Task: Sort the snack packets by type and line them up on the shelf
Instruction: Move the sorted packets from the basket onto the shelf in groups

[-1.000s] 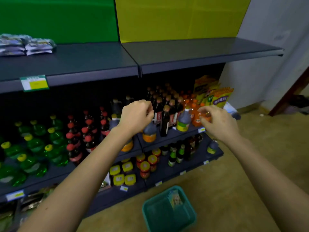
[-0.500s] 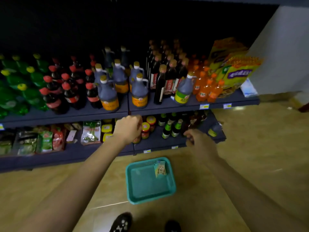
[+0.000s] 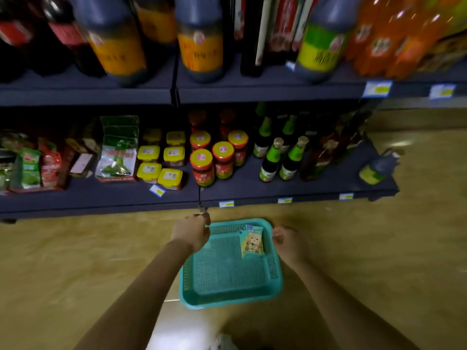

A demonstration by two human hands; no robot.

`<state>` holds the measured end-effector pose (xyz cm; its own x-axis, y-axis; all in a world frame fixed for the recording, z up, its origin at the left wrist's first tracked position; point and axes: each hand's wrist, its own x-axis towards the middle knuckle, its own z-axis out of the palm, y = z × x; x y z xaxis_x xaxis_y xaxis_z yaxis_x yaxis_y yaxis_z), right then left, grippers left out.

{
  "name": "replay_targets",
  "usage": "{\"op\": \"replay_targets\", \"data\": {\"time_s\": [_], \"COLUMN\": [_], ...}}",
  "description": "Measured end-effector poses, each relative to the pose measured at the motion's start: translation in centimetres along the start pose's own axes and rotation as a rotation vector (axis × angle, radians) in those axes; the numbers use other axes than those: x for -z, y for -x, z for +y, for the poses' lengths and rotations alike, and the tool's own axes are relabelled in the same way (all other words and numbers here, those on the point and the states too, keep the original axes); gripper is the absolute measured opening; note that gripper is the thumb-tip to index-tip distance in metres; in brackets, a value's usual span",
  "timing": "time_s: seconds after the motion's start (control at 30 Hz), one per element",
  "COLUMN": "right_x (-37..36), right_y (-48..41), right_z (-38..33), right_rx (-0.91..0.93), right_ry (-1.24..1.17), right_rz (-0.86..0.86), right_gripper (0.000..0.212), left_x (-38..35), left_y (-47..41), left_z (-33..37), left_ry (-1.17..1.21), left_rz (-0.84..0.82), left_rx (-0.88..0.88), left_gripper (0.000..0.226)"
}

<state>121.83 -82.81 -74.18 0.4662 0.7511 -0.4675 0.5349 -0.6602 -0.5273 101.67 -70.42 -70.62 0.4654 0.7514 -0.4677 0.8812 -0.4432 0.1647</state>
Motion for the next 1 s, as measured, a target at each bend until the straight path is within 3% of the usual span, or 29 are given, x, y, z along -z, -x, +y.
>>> {"op": "replay_targets", "data": {"time_s": [0.2,0.27,0.37,0.5,0.8,1.0], "right_x": [-12.1,-15.3,-19.2,-23.2,-26.8,-25.7], "right_y": [-10.4,-13.3,-17.0,-20.6,-23.0,-22.0], "right_z": [9.8,12.2,15.0,17.4,19.7,19.2], "right_rx": [-0.071,-0.07,-0.098,-0.072,-0.062,-0.099], "right_ry": [-0.018,0.004,-0.045,-0.086,-0.105,-0.244], "right_rz": [-0.048,-0.071,-0.053,0.036,0.097,0.165], "right_gripper": [0.012,0.032,0.02,0.04,0.067,0.061], "left_x": [-14.7,-18.9,-24.6,-30.6,-39.1,-40.1], "left_y": [-9.6,-12.7,-16.1,-19.0,-21.6,-21.8], "left_z": [-0.8,-0.7,-0.6,-0.3,2.1,2.6], "left_ry": [0.051,0.052,0.097,0.202,0.639,0.996], "left_rz": [-0.044,-0.066,-0.09,-0.135,-0.051,-0.042], "left_rx": [-0.011,-0.01,0.021,0.05,0.123,0.235], "left_gripper": [0.03,0.03,0.031,0.029,0.02,0.031]}}
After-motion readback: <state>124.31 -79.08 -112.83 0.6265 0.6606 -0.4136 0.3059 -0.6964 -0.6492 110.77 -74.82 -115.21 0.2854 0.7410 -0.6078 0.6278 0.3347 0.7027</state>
